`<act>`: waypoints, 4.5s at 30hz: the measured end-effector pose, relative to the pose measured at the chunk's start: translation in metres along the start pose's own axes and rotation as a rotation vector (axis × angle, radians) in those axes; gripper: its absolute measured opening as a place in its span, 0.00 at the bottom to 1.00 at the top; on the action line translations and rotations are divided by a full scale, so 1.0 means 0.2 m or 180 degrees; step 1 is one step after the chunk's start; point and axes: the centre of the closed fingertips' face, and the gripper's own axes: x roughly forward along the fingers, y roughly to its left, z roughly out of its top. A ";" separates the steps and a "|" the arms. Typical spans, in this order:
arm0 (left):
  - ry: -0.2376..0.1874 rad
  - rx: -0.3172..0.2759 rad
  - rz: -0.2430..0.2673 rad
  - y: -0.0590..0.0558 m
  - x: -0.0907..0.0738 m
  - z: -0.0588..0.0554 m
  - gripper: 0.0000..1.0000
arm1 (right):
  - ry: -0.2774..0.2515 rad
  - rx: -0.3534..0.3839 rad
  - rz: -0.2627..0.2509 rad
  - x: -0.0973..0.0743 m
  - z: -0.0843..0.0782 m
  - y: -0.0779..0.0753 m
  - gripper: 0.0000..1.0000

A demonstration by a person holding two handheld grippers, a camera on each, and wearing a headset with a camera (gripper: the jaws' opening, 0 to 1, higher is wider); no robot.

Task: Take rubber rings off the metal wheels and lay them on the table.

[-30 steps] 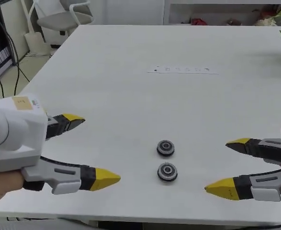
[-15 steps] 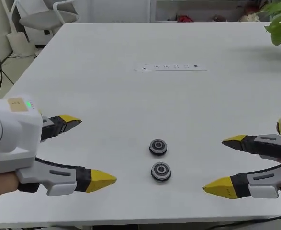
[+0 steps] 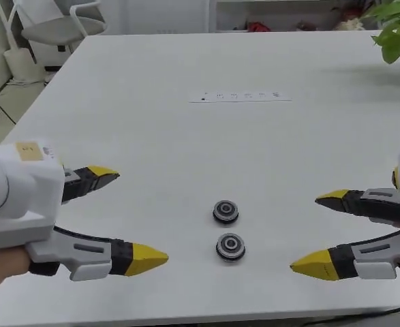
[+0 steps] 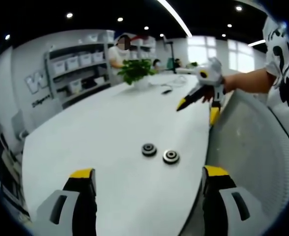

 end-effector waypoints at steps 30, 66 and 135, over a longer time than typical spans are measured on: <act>0.0012 0.0190 -0.0046 0.07 0.13 0.03 0.85 | 0.0044 -0.0277 0.0183 0.13 0.11 -0.06 0.74; 0.0041 0.0260 -0.0332 0.00 0.31 0.03 0.77 | 0.0061 -0.0393 0.0427 0.27 0.08 -0.03 0.58; 0.0459 0.0404 -0.1139 -0.27 0.64 -0.11 0.41 | 0.0509 -0.0470 0.0901 0.50 -0.14 0.05 0.34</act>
